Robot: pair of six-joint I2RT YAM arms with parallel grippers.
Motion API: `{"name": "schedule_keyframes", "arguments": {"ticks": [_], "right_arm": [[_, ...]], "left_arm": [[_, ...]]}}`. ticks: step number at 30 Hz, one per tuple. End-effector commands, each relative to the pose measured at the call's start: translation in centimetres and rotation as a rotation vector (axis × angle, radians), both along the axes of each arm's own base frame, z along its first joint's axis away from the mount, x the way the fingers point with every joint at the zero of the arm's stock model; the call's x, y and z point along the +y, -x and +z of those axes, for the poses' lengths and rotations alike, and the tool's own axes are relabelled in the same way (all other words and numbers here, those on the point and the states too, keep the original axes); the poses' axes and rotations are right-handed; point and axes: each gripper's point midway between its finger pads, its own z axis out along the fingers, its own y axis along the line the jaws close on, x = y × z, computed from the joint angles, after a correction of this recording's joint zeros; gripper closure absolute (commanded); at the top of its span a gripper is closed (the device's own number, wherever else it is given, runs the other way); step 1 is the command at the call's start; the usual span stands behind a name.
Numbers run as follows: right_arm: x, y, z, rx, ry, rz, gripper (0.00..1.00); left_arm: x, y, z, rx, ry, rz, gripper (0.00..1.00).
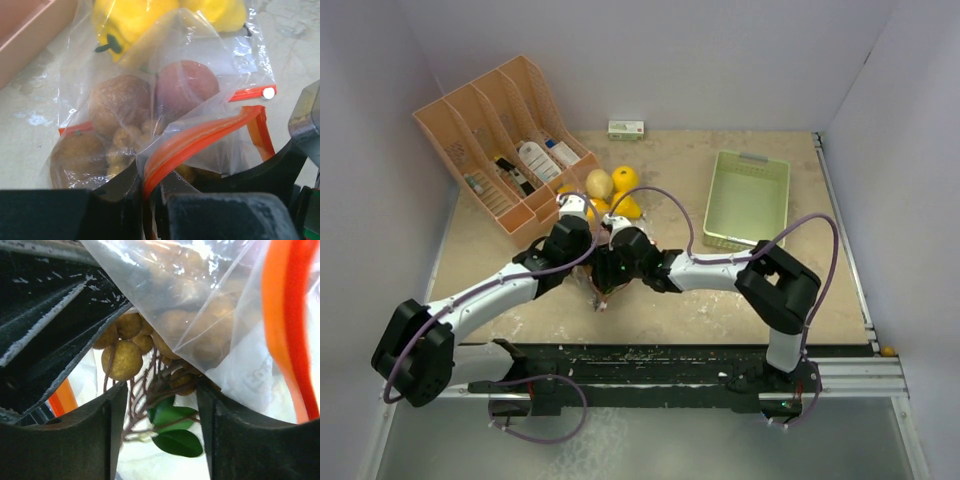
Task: Open the zip-top bag and remove the fake food
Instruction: Pick up the fake fruit from the zipper food storage bag.
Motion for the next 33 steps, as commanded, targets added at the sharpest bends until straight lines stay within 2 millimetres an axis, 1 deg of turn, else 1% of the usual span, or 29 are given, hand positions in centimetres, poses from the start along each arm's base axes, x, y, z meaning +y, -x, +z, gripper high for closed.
{"name": "schedule_keyframes", "arguments": {"ticks": [1,3,5,7,8,10,12,14,15,16,21,23,26,27,28,29,30,31,33], "right_arm": [[0.9,0.1,-1.3,0.008,0.046,0.027,0.51],[0.4,0.0,-1.3,0.003,0.057,0.011,0.63],[0.0,0.0,-1.3,-0.001,0.070,0.002,0.79],[-0.3,-0.1,-1.2,-0.009,0.074,-0.008,0.94],[-0.3,0.1,-1.0,-0.011,0.067,-0.003,0.99],[-0.3,0.7,-0.5,0.005,0.038,0.009,1.00],[-0.3,0.6,0.6,-0.008,-0.002,-0.009,1.00],[-0.5,0.1,2.0,-0.037,-0.022,-0.029,1.00],[-1.4,0.4,1.5,-0.038,-0.003,-0.039,1.00],[-1.8,0.2,2.2,-0.054,-0.005,-0.052,1.00],[-3.7,-0.9,4.3,-0.095,-0.009,-0.098,1.00],[-4.5,-1.3,4.8,-0.103,-0.012,-0.112,1.00],[-5.5,-1.7,5.6,-0.118,-0.019,-0.127,1.00],[-5.8,-1.8,5.8,-0.121,-0.021,-0.128,1.00],[-6.0,-1.8,6.1,-0.125,-0.022,-0.130,1.00],[-6.2,-1.8,6.3,-0.129,-0.025,-0.131,1.00],[-6.4,-1.9,6.4,-0.130,-0.028,-0.133,1.00],[-6.7,-2.0,6.5,-0.132,-0.028,-0.137,1.00],[-7.1,-2.0,6.5,-0.134,-0.028,-0.144,1.00]], "left_arm": [[-3.5,-0.6,4.1,-0.092,0.141,-0.077,0.84],[-3.4,-0.6,4.3,-0.100,0.140,-0.073,0.76],[-3.3,-0.6,4.2,-0.098,0.140,-0.070,0.67],[-3.4,-0.6,4.2,-0.096,0.143,-0.072,0.49],[-3.4,-0.6,4.1,-0.094,0.145,-0.073,0.38],[-3.4,-0.5,4.1,-0.093,0.145,-0.074,0.28],[-3.2,-0.4,3.9,-0.089,0.140,-0.067,0.20],[-2.6,-0.3,3.8,-0.091,0.133,-0.042,0.09],[-2.2,-0.3,3.8,-0.097,0.126,-0.023,0.05],[-1.7,-0.3,3.7,-0.100,0.119,-0.005,0.00],[0.2,0.1,3.4,-0.108,0.101,0.073,0.01],[0.9,0.3,3.4,-0.123,0.106,0.102,0.01],[1.4,0.3,2.5,-0.124,0.098,0.111,0.01],[1.4,0.3,2.0,-0.110,0.091,0.116,0.05],[1.4,0.3,1.5,-0.091,0.093,0.125,0.11],[1.2,0.3,1.1,-0.075,0.099,0.134,0.23],[1.2,0.3,0.7,-0.059,0.105,0.146,0.31],[1.1,0.2,0.6,-0.054,0.112,0.153,0.34],[1.0,0.1,0.4,-0.050,0.111,0.158,0.35]]}}
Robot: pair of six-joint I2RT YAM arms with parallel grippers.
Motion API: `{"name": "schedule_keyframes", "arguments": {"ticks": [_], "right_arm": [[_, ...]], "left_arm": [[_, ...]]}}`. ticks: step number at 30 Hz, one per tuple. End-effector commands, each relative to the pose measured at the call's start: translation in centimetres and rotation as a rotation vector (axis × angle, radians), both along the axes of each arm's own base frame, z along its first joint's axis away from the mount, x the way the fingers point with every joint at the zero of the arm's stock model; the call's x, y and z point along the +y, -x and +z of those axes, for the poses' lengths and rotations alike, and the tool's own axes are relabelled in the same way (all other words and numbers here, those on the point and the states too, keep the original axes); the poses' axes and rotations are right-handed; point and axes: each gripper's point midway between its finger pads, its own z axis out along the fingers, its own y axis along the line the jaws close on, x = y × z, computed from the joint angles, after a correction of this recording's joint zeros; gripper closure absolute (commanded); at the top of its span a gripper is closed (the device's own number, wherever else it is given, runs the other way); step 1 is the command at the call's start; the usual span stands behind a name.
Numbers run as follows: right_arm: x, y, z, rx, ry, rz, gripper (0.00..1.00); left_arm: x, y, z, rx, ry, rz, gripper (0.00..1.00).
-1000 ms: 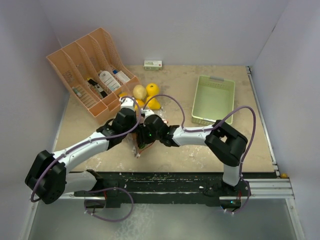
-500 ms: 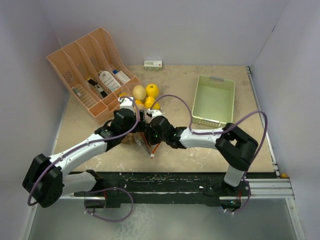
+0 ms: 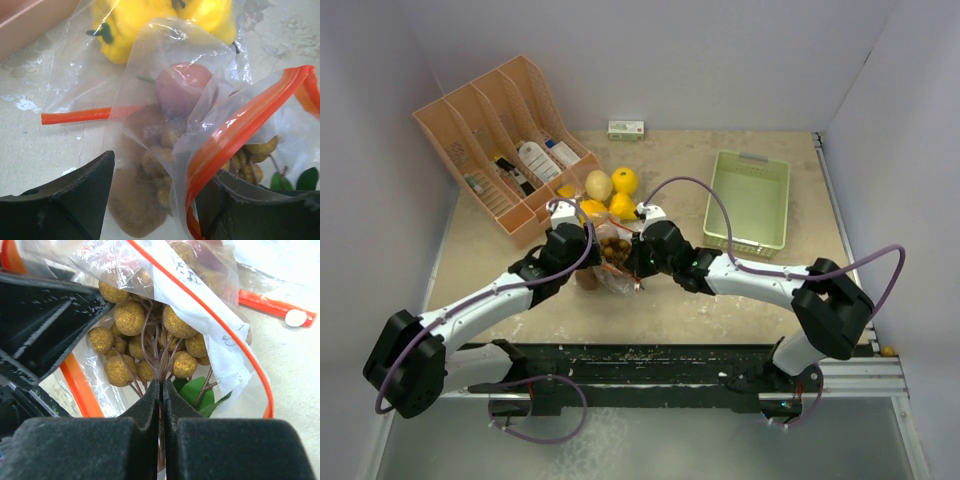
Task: Open the zip-top bag and remove the fake food
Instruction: Pick up the fake fruit from the zipper food storage bag.
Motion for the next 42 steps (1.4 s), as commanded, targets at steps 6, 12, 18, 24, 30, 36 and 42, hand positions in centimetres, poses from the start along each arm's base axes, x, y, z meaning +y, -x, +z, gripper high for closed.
{"name": "schedule_keyframes", "arguments": {"ticks": [6,12,18,24,30,36,42], "right_arm": [[-0.8,-1.0,1.3,-0.050,-0.032,-0.020,1.00],[0.1,-0.7,1.6,-0.040,-0.053,0.018,1.00],[-0.4,-1.1,1.8,-0.055,-0.060,-0.003,1.00],[-0.8,-1.8,2.3,-0.045,-0.118,-0.031,1.00],[-1.6,-2.4,3.2,-0.048,-0.168,-0.050,1.00],[-1.4,-2.4,3.0,-0.035,-0.176,-0.039,1.00],[-1.3,-2.2,2.7,-0.024,-0.183,-0.038,1.00]], "left_arm": [[0.3,-0.4,-0.5,0.012,0.026,0.058,0.26],[0.3,-0.6,0.1,-0.012,0.042,0.049,0.23],[0.7,-0.1,0.2,-0.008,0.058,0.068,0.00],[2.2,1.0,1.3,-0.042,0.085,0.118,0.01],[3.9,2.6,0.0,-0.046,0.117,0.177,0.01],[2.6,3.4,-3.8,0.048,0.129,0.120,0.01],[2.9,4.4,-3.7,0.043,0.189,0.138,0.01]]}}
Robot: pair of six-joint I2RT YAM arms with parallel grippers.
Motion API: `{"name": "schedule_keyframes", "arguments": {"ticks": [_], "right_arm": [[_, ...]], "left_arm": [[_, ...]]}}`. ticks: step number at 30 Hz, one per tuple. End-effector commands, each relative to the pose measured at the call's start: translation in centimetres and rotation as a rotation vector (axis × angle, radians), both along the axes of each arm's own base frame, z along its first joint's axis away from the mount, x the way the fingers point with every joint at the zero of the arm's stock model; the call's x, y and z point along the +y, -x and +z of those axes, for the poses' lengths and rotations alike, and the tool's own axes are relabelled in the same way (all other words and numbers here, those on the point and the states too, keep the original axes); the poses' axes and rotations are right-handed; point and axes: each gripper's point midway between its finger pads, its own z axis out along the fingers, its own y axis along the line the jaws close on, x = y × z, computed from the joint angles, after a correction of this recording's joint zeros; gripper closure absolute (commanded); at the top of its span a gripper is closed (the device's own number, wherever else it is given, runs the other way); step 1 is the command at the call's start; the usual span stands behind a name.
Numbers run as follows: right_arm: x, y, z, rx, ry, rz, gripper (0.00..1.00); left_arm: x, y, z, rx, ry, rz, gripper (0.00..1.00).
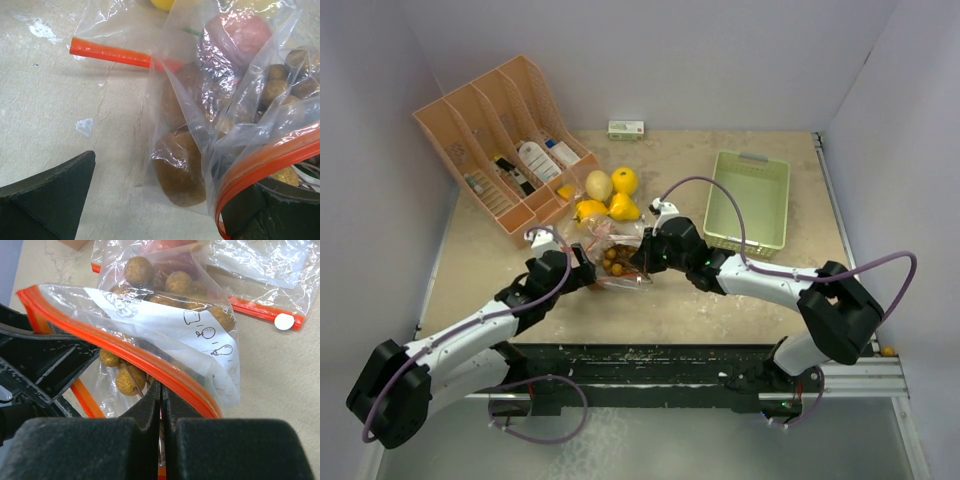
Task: Open the zip-top bag and remove the fake food
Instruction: Pick up the fake fruit from the zipper food storage bag.
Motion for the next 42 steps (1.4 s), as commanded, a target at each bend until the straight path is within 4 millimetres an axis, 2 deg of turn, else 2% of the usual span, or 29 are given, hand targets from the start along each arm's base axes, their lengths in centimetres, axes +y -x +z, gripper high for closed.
{"name": "schedule_keyframes", "arguments": {"ticks": [1,8,16,17,18,20,26,32,37,40,42], "right_arm": [[0.5,-0.9,1.7,-0.038,-0.062,-0.013,1.00],[0.6,-0.9,0.3,-0.014,-0.042,-0.010,1.00],[0.6,-0.8,-0.3,-0.006,-0.039,-0.006,1.00],[0.6,-0.8,-0.3,-0.005,-0.040,-0.005,1.00],[0.7,-0.7,-0.4,-0.004,-0.040,-0.002,1.00],[0.8,-0.8,-0.4,-0.004,-0.047,0.001,1.00],[0.8,-0.7,-0.2,-0.005,-0.050,0.002,1.00],[0.8,-0.7,-0.2,-0.003,-0.052,0.001,1.00],[1.8,-0.8,0.7,-0.001,-0.087,0.025,1.00],[1.9,-1.1,1.2,-0.010,-0.082,0.027,1.00],[2.0,-1.4,1.3,-0.016,-0.072,0.029,1.00]], "left_arm": [[0.3,0.2,2.5,-0.073,0.075,0.019,0.01],[-1.4,-0.7,11.0,-0.151,0.113,-0.079,0.01],[-1.7,0.1,16.5,-0.232,0.142,-0.142,0.01],[-1.6,0.0,16.7,-0.235,0.131,-0.145,0.01],[-1.5,-0.1,16.5,-0.231,0.117,-0.139,0.01],[-1.1,-0.4,14.6,-0.183,0.080,-0.105,0.00],[-1.5,0.0,6.4,-0.024,0.103,-0.054,0.02],[-1.8,-0.1,2.8,0.033,0.099,-0.043,0.02],[-3.3,-0.3,-0.4,0.127,0.148,-0.080,0.03],[-2.7,-0.3,-0.2,0.136,0.156,-0.068,0.02],[-2.1,-0.4,2.1,0.073,0.165,-0.070,0.00]]}}
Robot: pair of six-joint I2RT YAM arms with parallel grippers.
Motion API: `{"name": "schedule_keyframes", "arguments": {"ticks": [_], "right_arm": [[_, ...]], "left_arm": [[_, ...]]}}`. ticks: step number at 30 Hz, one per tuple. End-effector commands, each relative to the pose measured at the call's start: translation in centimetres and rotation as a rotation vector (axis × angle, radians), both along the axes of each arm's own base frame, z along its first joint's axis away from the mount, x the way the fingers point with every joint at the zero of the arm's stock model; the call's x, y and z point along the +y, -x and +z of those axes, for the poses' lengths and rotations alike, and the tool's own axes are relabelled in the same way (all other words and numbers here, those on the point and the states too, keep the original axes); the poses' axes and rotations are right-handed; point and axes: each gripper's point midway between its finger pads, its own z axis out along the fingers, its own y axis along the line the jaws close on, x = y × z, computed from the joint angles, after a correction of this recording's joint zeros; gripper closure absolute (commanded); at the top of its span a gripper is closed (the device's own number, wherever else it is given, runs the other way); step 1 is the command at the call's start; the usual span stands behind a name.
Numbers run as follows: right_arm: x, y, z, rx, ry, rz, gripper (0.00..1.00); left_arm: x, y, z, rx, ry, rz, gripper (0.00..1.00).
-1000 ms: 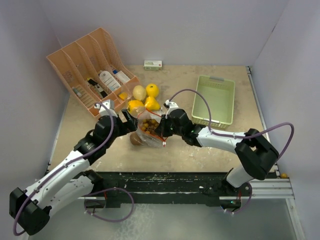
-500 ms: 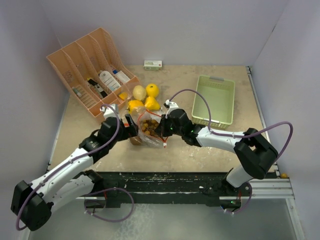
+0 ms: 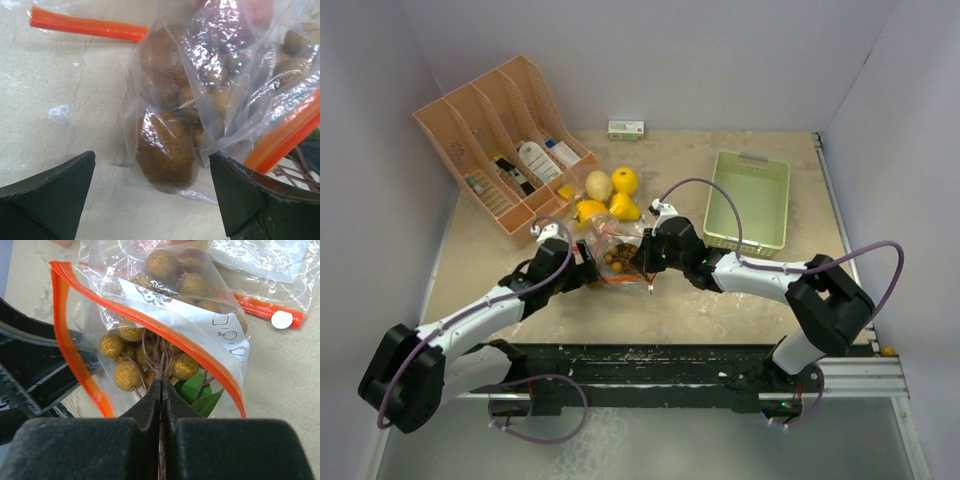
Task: Open the zip-top bag and remove the fake food
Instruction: Pick up the fake fruit from the zipper food storage bag.
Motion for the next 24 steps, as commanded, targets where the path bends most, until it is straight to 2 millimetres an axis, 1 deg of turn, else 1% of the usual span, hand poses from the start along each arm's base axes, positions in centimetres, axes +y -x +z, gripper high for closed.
{"name": "schedule_keyframes", "arguments": {"ticks": [1,3,6,8,11,16,21,24], "right_arm": [[1.9,-1.3,3.0,-0.056,-0.066,0.027,1.00],[2.0,-1.5,2.6,-0.051,-0.063,0.030,1.00],[2.4,-1.3,1.7,-0.026,-0.070,0.041,1.00],[2.7,-1.1,1.3,-0.015,-0.081,0.051,1.00],[3.0,-1.2,1.1,-0.007,-0.083,0.057,1.00],[3.0,-1.4,1.2,-0.006,-0.075,0.052,1.00],[3.1,-1.4,1.1,0.000,-0.070,0.059,1.00],[3.2,-1.2,1.3,0.000,-0.074,0.068,1.00]], "left_arm": [[0.1,-0.9,5.1,-0.140,0.086,-0.004,0.01],[-0.3,-0.9,8.6,-0.219,0.119,-0.056,0.01],[-1.0,-0.8,13.2,-0.259,0.148,-0.104,0.01],[-0.7,-0.7,14.0,-0.258,0.136,-0.101,0.01],[0.1,-0.6,13.1,-0.243,0.111,-0.068,0.01],[1.0,-0.3,10.0,-0.201,0.116,-0.006,0.01],[1.3,-0.4,5.6,-0.118,0.079,0.010,0.00],[1.1,-0.8,2.8,-0.077,0.077,0.020,0.09]]}}
